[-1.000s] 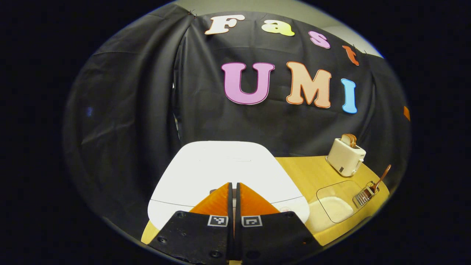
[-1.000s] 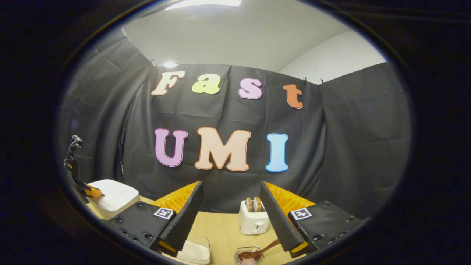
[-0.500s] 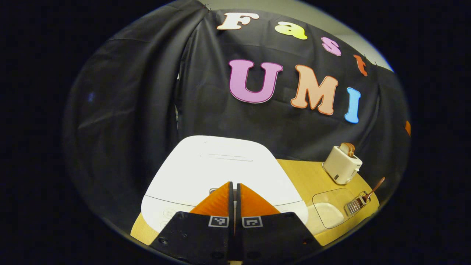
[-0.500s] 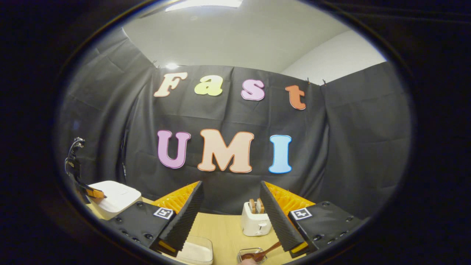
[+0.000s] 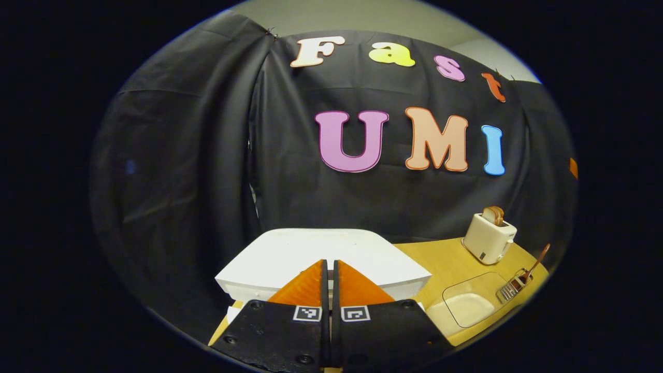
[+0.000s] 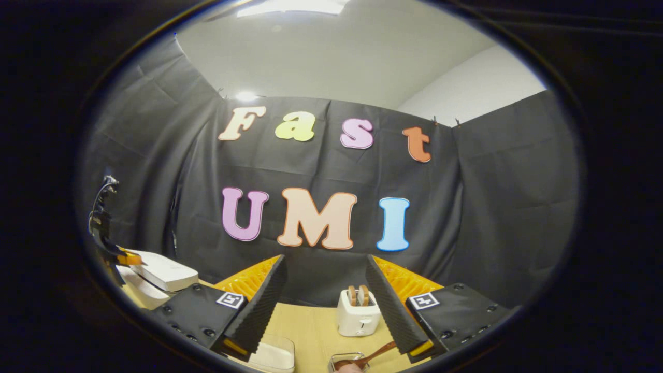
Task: Close the left gripper, press the button to open the rice cooker; take a wooden spoon from the chopstick holder with the right hand, scoop a spoonful of rice and pour it into the rice cooker, then put the wooden spoon back into the chopstick holder.
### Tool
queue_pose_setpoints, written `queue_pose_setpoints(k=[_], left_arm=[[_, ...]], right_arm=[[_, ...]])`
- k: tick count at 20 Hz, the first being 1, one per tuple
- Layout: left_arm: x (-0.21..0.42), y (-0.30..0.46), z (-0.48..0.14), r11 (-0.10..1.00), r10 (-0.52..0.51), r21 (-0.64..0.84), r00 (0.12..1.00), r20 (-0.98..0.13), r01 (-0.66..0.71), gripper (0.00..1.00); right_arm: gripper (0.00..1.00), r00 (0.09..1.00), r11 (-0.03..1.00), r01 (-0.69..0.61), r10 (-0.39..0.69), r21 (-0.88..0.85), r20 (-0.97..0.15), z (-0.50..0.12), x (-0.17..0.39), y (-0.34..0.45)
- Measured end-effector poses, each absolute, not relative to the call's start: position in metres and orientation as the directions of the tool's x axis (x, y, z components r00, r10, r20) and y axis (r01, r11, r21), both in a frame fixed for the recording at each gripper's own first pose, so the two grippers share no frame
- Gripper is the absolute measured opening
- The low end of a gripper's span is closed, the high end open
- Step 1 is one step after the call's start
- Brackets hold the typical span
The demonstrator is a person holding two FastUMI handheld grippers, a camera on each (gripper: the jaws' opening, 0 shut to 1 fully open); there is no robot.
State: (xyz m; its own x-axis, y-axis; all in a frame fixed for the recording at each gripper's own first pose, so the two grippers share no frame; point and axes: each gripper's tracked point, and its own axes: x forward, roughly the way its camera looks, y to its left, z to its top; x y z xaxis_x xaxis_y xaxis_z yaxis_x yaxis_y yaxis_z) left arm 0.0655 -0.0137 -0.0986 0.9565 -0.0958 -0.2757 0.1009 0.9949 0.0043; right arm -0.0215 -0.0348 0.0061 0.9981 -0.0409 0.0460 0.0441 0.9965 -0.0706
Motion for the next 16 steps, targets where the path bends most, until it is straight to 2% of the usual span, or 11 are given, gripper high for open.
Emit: queue_pose_setpoints(k=[3,5,6,7,8,9,11,16], left_arm=[[0.067,-0.021,-0.084,0.992,-0.126,-0.021,0.961,-0.247,0.125,0.01],[0.065,-0.031,-0.076,0.988,-0.152,-0.030,0.962,-0.226,0.149,0.33],[0.065,-0.034,-0.070,0.987,-0.158,-0.023,0.966,-0.205,0.157,0.65],[0.066,-0.036,-0.061,0.987,-0.158,-0.014,0.971,-0.180,0.158,0.76],[0.066,-0.036,-0.052,0.988,-0.152,0.001,0.977,-0.149,0.154,0.92],[0.068,-0.036,-0.043,0.988,-0.148,0.016,0.982,-0.120,0.151,0.96],[0.065,-0.037,-0.036,0.989,-0.141,0.031,0.985,-0.098,0.145,0.97],[0.058,-0.037,-0.033,0.992,-0.125,0.021,0.988,-0.096,0.128,0.95]], right_arm=[[0.97,0.998,0.996,0.050,-0.047,-0.069,0.047,0.004,-0.021,-0.039],[0.96,0.997,0.996,0.060,-0.057,-0.065,0.045,0.003,-0.023,-0.045],[0.96,0.997,0.996,0.064,-0.062,-0.063,0.040,0.001,-0.022,-0.048],[0.96,0.997,0.996,0.068,-0.066,-0.059,0.035,-0.001,-0.022,-0.051],[0.96,0.997,0.996,0.072,-0.071,-0.055,0.029,-0.003,-0.021,-0.054],[0.95,0.997,0.996,0.078,-0.077,-0.053,0.023,-0.006,-0.020,-0.058],[0.95,0.996,0.995,0.087,-0.086,-0.046,0.015,-0.012,-0.018,-0.064],[0.93,0.992,0.992,0.118,-0.120,-0.050,-0.033,-0.040,-0.006,-0.087]])
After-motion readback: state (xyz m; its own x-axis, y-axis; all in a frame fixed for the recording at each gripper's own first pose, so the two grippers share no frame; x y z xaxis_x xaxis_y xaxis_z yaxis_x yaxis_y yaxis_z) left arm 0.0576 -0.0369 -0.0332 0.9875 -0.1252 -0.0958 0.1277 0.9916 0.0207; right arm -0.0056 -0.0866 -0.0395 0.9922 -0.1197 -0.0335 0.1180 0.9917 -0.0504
